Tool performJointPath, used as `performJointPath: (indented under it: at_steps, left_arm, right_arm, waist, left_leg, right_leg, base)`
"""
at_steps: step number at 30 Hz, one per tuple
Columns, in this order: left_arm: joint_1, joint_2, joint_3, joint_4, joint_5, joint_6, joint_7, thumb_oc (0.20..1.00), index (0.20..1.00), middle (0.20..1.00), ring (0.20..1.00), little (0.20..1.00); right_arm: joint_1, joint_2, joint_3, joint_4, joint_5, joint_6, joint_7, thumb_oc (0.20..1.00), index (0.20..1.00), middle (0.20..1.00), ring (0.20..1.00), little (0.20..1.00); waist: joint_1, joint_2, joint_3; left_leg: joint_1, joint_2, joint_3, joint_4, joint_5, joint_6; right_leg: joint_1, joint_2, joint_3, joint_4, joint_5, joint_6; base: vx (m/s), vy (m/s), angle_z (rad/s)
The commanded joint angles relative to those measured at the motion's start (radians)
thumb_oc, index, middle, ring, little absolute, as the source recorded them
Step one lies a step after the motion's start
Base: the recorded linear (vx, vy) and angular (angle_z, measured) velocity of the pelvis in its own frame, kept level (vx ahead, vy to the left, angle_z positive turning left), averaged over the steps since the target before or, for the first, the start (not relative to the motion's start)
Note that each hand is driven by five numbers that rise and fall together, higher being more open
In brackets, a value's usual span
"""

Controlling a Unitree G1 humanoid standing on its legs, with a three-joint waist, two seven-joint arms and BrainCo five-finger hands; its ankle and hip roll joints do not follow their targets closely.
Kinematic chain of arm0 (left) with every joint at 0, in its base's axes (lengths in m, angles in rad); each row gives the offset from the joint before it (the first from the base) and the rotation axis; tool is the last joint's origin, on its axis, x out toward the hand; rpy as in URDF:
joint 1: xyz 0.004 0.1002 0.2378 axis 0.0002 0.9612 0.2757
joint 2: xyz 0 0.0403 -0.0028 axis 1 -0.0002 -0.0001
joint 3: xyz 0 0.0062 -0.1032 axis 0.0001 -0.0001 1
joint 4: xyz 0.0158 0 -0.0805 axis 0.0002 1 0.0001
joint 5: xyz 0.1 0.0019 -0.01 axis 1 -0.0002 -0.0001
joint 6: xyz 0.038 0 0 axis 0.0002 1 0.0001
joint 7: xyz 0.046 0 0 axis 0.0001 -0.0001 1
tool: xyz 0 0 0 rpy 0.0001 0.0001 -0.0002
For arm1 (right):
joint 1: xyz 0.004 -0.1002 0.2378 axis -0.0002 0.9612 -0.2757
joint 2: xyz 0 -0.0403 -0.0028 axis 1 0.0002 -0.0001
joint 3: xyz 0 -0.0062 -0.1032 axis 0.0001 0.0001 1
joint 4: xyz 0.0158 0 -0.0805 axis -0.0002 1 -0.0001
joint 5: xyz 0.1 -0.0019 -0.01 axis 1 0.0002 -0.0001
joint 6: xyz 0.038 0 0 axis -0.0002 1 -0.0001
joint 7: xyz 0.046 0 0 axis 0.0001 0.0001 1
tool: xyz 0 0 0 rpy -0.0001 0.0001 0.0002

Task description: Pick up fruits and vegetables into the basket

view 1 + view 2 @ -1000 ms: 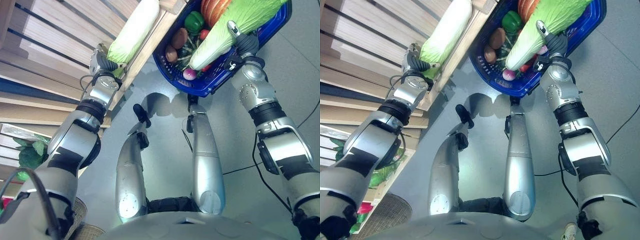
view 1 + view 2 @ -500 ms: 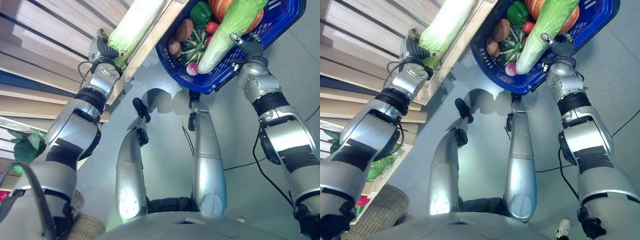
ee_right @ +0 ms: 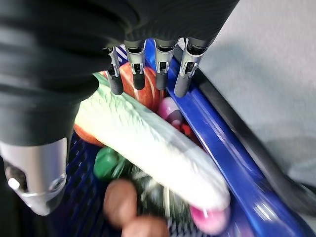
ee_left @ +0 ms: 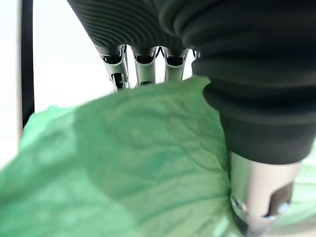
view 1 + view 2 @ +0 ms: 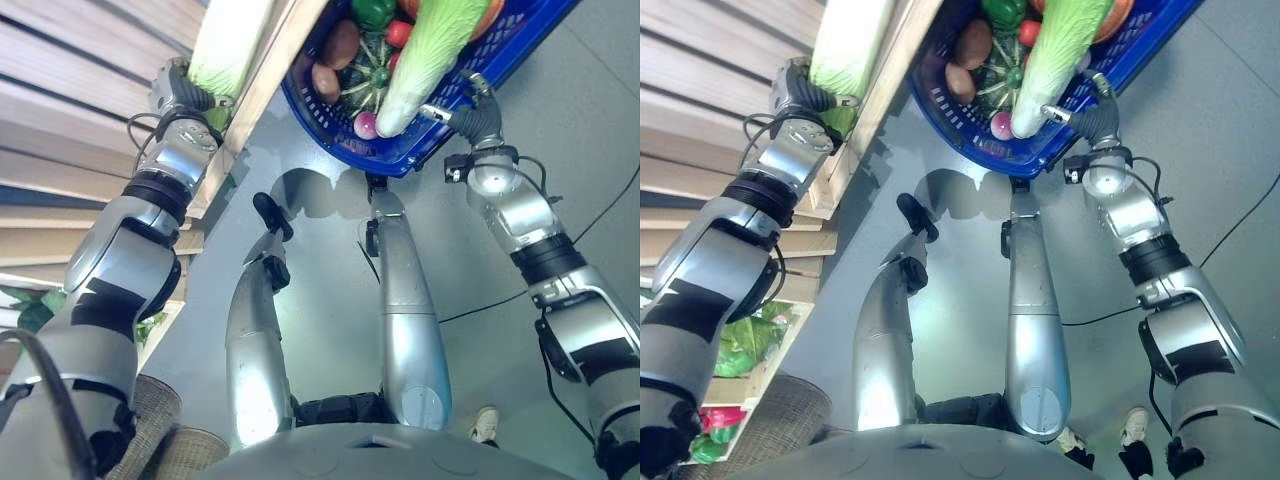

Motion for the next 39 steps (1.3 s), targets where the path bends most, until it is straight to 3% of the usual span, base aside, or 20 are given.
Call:
performJointPath:
  at_steps: [1,9,17,18,19,20,28,39]
  left_arm:
    - [0.046,-0.003,0.043,0.059,0.041,0.028,-0.105,1.0,1.0,1.0,1.0,1.0]
    - [0.079,-0.004,0.048,0.147,-0.029,0.029,-0.336,1.0,1.0,1.0,1.0,1.0]
    - [0.104,-0.05,0.096,0.145,-0.248,-0.002,-0.411,1.0,1.0,1.0,1.0,1.0]
    - [0.11,-0.055,0.103,0.134,-0.288,-0.011,-0.422,0.909,0.909,0.909,0.909,0.909]
    - [0.118,-0.059,0.113,0.121,-0.318,-0.015,-0.419,0.482,0.482,0.482,0.482,0.482]
    - [0.128,-0.069,0.122,0.1,-0.355,-0.028,-0.403,0.2,0.2,0.2,0.2,0.2]
    - [0.189,-0.112,0.194,0.002,-0.525,-0.108,-0.307,0.2,0.2,0.2,0.2,0.2]
    - [0.31,-0.084,0.245,-0.136,-0.355,-0.27,-0.083,0.2,0.2,0.2,0.2,0.2]
  right_arm:
    - [0.139,0.009,-0.007,-0.092,-0.044,-0.061,0.086,1.0,1.0,1.0,1.0,1.0]
    - [0.231,-0.003,-0.021,-0.165,-0.017,-0.048,0.144,1.0,1.0,1.0,1.0,1.0]
    - [0.257,0.017,-0.029,-0.192,-0.02,-0.006,0.139,1.0,1.0,1.0,1.0,1.0]
    - [0.264,0.021,-0.031,-0.198,-0.025,-0.006,0.142,1.0,1.0,1.0,1.0,1.0]
    - [0.269,0.024,-0.032,-0.202,-0.029,-0.005,0.144,1.0,1.0,1.0,1.0,1.0]
    - [0.274,0.029,-0.032,-0.208,-0.035,-0.004,0.146,1.0,1.0,1.0,1.0,1.0]
    - [0.289,0.067,-0.024,-0.224,-0.047,-0.031,0.125,1.0,1.0,1.0,1.0,1.0]
    - [0.308,0.057,-0.076,-0.341,-0.083,-0.226,0.157,1.0,1.0,1.0,1.0,1.0]
  waist:
    - [-0.088,-0.026,-0.049]
    - [-0.127,-0.04,-0.049]
    - [-0.138,-0.045,-0.049]
    - [-0.137,-0.046,-0.049]
    - [-0.136,-0.046,-0.049]
    - [-0.134,-0.047,-0.049]
    - [-0.113,-0.06,-0.049]
    - [-0.071,-0.057,-0.049]
  left_leg:
    - [-0.045,0.016,0.023,0.083,-0.033,-0.038]
    - [-0.013,0.027,0.051,0.076,-0.036,-0.043]
    - [0.008,0.031,0.063,0.074,-0.04,-0.035]
    - [0.008,0.03,0.062,0.077,-0.042,-0.033]
    - [0.007,0.03,0.061,0.079,-0.043,-0.032]
    - [0.008,0.03,0.06,0.08,-0.045,-0.029]
    - [0.019,0.027,0.043,0.082,-0.05,-0.014]
    - [0.102,0.011,0.018,0.068,-0.054,-0.003]
  right_leg:
    - [0.046,0.059,-0.002,0.024,-0.083,0.053]
    - [0.061,0.062,0.013,0.018,-0.083,0.053]
    - [0.079,0.068,0.018,0.016,-0.089,0.046]
    - [0.08,0.069,0.018,0.017,-0.09,0.045]
    - [0.081,0.07,0.018,0.017,-0.09,0.044]
    - [0.082,0.071,0.019,0.018,-0.091,0.043]
    - [0.11,0.075,0.007,0.016,-0.097,0.039]
    - [0.211,0.049,-0.024,0.004,-0.107,0.037]
  base:
    - [0.02,0.039,-0.12]
    - [0.02,0.031,-0.13]
    - [0.01,0.016,-0.05]
    - [0.01,-0.005,0.03]
    - [0.0,0.0,0.0]
    - [0.0,0.0,0.0]
    - [0.0,-0.008,0.01]
    - [-0.02,0.022,0.07]
